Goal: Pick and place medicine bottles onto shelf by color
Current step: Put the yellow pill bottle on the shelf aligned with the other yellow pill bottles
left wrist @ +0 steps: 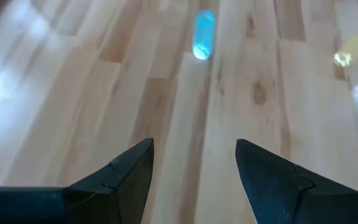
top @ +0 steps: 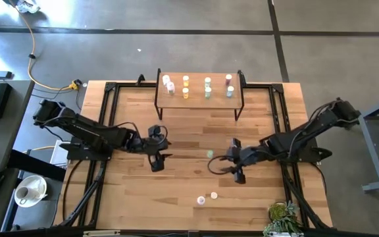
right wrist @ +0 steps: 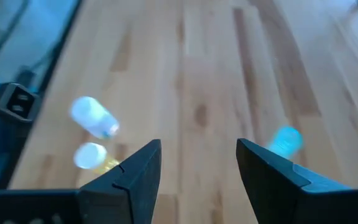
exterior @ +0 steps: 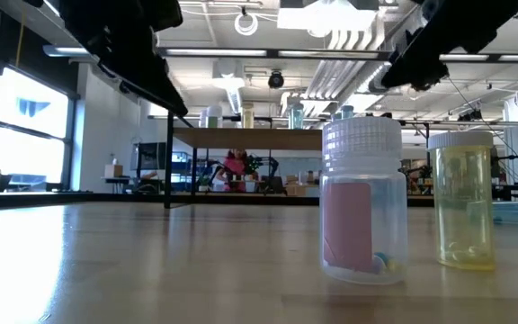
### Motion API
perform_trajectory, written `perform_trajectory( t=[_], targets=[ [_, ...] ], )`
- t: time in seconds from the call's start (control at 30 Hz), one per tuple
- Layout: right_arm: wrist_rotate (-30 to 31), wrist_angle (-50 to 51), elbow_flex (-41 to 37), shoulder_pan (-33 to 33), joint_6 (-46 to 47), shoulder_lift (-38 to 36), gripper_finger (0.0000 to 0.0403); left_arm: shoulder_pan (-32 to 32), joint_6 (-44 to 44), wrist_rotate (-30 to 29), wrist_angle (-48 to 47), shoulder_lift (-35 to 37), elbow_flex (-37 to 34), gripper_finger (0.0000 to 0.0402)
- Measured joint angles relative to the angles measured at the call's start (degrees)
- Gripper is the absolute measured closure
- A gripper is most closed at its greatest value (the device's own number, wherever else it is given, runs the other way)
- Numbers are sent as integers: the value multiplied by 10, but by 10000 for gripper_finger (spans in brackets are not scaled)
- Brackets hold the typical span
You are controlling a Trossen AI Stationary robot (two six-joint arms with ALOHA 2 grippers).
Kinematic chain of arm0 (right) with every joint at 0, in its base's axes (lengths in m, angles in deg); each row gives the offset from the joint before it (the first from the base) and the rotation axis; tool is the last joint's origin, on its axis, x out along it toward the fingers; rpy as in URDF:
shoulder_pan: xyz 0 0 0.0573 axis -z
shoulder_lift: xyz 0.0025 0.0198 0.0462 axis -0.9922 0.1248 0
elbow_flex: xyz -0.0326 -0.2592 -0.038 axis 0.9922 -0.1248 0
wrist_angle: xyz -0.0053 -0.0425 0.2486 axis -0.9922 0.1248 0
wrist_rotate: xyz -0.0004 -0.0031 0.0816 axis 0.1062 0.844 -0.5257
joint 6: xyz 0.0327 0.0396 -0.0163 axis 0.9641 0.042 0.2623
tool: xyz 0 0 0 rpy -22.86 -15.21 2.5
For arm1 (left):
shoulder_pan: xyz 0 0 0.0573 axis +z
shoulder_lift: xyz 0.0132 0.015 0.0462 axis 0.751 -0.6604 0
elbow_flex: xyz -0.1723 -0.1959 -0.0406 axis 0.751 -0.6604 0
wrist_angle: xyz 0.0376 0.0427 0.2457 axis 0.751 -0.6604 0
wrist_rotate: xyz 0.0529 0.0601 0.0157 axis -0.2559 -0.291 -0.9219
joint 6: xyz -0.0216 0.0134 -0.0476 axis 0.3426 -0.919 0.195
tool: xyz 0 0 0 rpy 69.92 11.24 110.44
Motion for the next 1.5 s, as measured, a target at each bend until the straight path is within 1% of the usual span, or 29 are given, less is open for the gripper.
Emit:
perform_trajectory(
  t=[0.27,0.53,0.67,0.83,1.17,1.3,1.5],
  targets=[
    [1,-27,0,-61,-2,17,203,-37,2,0,18,-29,0,186],
    [4,-89,0,-112,1,87,203,-49,6,0,31,-48,0,186],
    [34,-90,0,-131,21,119,203,-49,15,0,41,-47,0,186],
    [51,-98,0,-152,56,157,203,-49,15,0,62,-47,0,186],
    [59,-186,0,-165,63,244,203,-49,15,-2,63,-47,0,186],
    [83,-207,0,-165,63,279,203,-49,15,-2,64,-47,0,186],
    [77,-261,0,-165,63,321,203,-49,15,-2,65,-47,0,186]
  ],
)
